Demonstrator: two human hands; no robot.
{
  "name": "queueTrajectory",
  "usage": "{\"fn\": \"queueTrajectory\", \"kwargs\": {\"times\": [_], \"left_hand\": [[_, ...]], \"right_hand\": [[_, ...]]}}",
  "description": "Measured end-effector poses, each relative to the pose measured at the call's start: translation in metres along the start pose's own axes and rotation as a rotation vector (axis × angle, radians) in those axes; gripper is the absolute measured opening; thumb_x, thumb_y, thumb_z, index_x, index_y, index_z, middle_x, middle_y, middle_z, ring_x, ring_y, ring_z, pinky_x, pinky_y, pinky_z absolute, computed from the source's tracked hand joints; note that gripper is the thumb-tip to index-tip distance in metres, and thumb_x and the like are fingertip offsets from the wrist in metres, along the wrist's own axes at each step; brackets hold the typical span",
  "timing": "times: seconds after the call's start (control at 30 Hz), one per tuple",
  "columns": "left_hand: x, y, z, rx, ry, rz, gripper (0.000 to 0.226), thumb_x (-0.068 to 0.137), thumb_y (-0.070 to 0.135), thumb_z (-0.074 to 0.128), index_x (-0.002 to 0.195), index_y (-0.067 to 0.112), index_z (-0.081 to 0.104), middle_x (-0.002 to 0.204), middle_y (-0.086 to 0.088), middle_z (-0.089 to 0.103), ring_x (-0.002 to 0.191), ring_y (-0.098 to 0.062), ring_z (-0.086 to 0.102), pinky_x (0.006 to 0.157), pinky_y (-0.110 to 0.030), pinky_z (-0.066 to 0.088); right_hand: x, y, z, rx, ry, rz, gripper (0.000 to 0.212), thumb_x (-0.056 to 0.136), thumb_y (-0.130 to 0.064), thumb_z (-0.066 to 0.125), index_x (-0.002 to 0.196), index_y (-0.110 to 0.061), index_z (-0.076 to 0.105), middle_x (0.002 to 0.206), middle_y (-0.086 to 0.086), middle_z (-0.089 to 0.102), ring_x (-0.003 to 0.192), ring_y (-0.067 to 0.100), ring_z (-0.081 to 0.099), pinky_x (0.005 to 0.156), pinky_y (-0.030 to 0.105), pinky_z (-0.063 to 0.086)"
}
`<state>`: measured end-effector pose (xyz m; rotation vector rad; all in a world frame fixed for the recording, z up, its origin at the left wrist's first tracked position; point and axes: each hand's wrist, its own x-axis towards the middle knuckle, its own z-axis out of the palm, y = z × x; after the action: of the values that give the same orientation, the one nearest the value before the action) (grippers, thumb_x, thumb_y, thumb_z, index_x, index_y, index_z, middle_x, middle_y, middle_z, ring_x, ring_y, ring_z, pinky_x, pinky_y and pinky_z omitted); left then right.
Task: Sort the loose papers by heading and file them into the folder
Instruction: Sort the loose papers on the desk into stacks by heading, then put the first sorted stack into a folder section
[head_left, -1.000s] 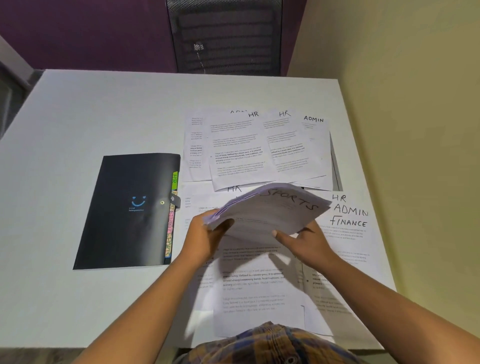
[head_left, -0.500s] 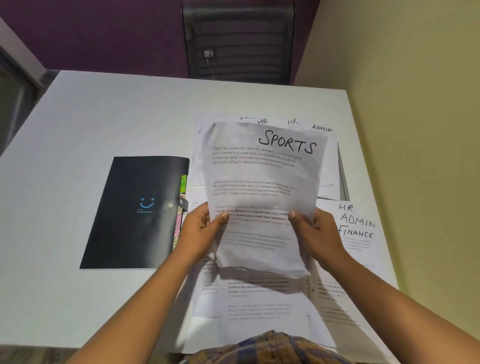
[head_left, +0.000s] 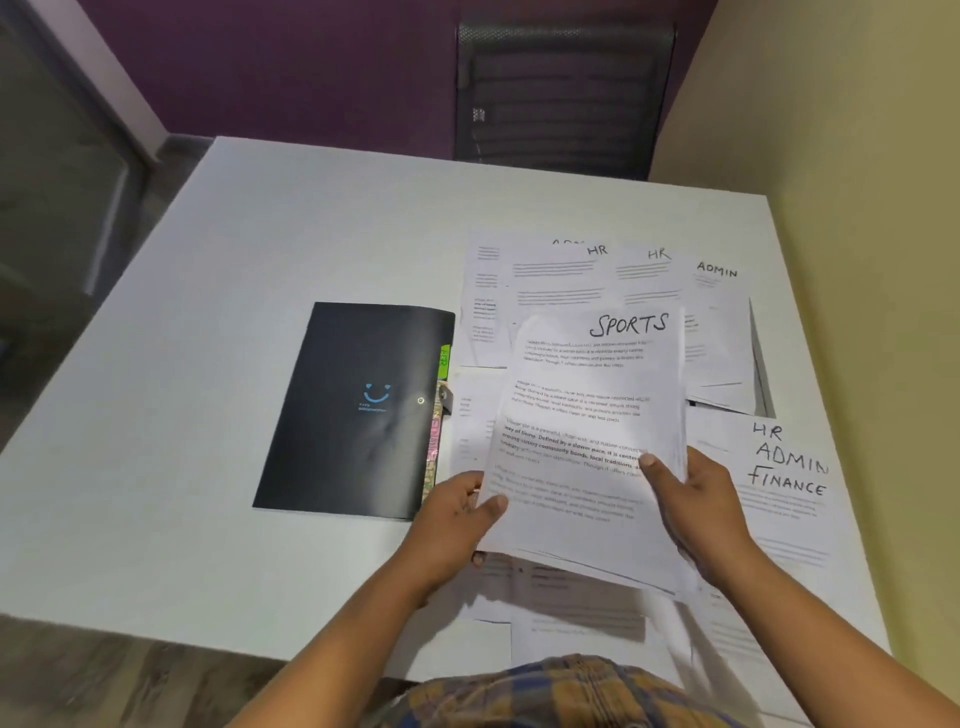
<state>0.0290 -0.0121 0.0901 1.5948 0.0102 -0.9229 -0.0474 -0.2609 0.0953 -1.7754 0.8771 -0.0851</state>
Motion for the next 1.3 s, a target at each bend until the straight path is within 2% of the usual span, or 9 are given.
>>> {"fn": "queueTrajectory", "kwargs": {"times": [0.23, 0.43, 0.57, 0.67, 0.77, 0.93, 1.07, 1.17, 1.3], "left_hand": [[-0.011, -0.011, -0.058, -0.211, -0.095, -0.133, 0.034, 0.094, -0.003, 0.057, 0.125, 0.012, 0.058, 0.113, -0.008, 0.073, 0.096, -0.019, 0.071, 0.064, -0.023, 0.055], [-0.008, -0.017, -0.09, -0.188, -0.123, -0.186, 0.036, 0.091, -0.002, 0.062, 0.122, 0.015, 0.061, 0.11, -0.006, 0.074, 0.101, -0.022, 0.071, 0.068, -0.023, 0.058], [-0.007, -0.021, -0.101, -0.202, -0.176, -0.222, 0.032, 0.09, 0.0, 0.064, 0.12, 0.009, 0.063, 0.113, -0.005, 0.074, 0.108, -0.027, 0.068, 0.071, -0.023, 0.06], [-0.006, -0.025, -0.105, -0.204, -0.197, -0.251, 0.028, 0.089, 0.003, 0.066, 0.117, 0.005, 0.067, 0.11, -0.009, 0.074, 0.098, -0.027, 0.07, 0.073, -0.025, 0.06], [-0.003, -0.029, -0.102, -0.09, -0.122, -0.241, 0.021, 0.091, 0.012, 0.067, 0.111, 0.008, 0.07, 0.102, -0.013, 0.076, 0.082, -0.019, 0.068, 0.07, -0.024, 0.059], [0.027, -0.04, -0.097, 0.472, 0.396, -0.002, 0.014, 0.088, 0.026, 0.067, 0.098, 0.017, 0.066, 0.078, 0.011, 0.069, 0.076, -0.014, 0.067, 0.073, -0.03, 0.055], [0.051, -0.054, -0.099, 0.978, 0.559, 0.062, 0.057, 0.081, 0.045, 0.07, 0.128, 0.017, 0.051, 0.134, -0.005, 0.051, 0.127, -0.027, 0.047, 0.102, -0.045, 0.043], [0.064, -0.059, -0.096, 1.159, 0.53, -0.093, 0.101, 0.075, 0.061, 0.069, 0.15, 0.014, 0.021, 0.161, -0.015, 0.011, 0.15, -0.035, 0.001, 0.115, -0.059, 0.014], [0.069, -0.06, -0.096, 1.191, 0.479, -0.157, 0.107, 0.078, 0.056, 0.069, 0.153, 0.017, 0.005, 0.162, -0.014, -0.005, 0.149, -0.04, -0.007, 0.111, -0.066, 0.016]], "right_hand": [[-0.018, 0.0, 0.036, 0.161, 0.079, 0.073, 0.02, 0.094, -0.023, 0.065, 0.112, -0.016, 0.069, 0.097, 0.004, 0.075, 0.091, 0.028, 0.071, 0.086, 0.044, 0.057], [-0.033, 0.002, 0.06, 0.225, 0.111, 0.135, 0.019, 0.094, -0.022, 0.066, 0.11, -0.014, 0.07, 0.086, 0.004, 0.074, 0.06, 0.008, 0.066, 0.061, 0.025, 0.049], [-0.038, 0.003, 0.065, 0.283, 0.12, 0.175, 0.024, 0.093, -0.021, 0.066, 0.114, -0.009, 0.069, 0.096, 0.005, 0.075, 0.082, 0.021, 0.071, 0.074, 0.03, 0.054], [-0.038, 0.005, 0.063, 0.272, 0.108, 0.198, 0.019, 0.094, -0.019, 0.065, 0.11, -0.01, 0.068, 0.087, 0.007, 0.073, 0.063, 0.011, 0.07, 0.058, 0.021, 0.052], [-0.038, 0.003, 0.061, 0.259, 0.112, 0.195, 0.018, 0.096, -0.016, 0.062, 0.111, -0.006, 0.066, 0.06, -0.008, 0.067, 0.038, -0.002, 0.055, 0.04, 0.011, 0.042], [-0.034, 0.003, 0.058, 0.245, 0.126, 0.188, 0.028, 0.094, -0.019, 0.065, 0.117, -0.003, 0.067, 0.089, 0.008, 0.074, 0.072, 0.02, 0.07, 0.07, 0.029, 0.055], [-0.034, 0.003, 0.055, 0.205, 0.124, 0.187, 0.016, 0.097, -0.015, 0.061, 0.107, -0.005, 0.064, 0.045, -0.014, 0.055, 0.036, -0.003, 0.048, 0.041, 0.011, 0.04], [-0.033, 0.004, 0.053, 0.17, 0.121, 0.171, 0.024, 0.094, -0.02, 0.065, 0.112, -0.006, 0.068, 0.084, 0.004, 0.074, 0.079, 0.024, 0.072, 0.079, 0.039, 0.059], [-0.034, 0.002, 0.05, 0.147, 0.12, 0.175, 0.016, 0.093, -0.021, 0.066, 0.107, -0.015, 0.07, 0.098, 0.009, 0.075, 0.095, 0.034, 0.07, 0.093, 0.053, 0.054]]}}
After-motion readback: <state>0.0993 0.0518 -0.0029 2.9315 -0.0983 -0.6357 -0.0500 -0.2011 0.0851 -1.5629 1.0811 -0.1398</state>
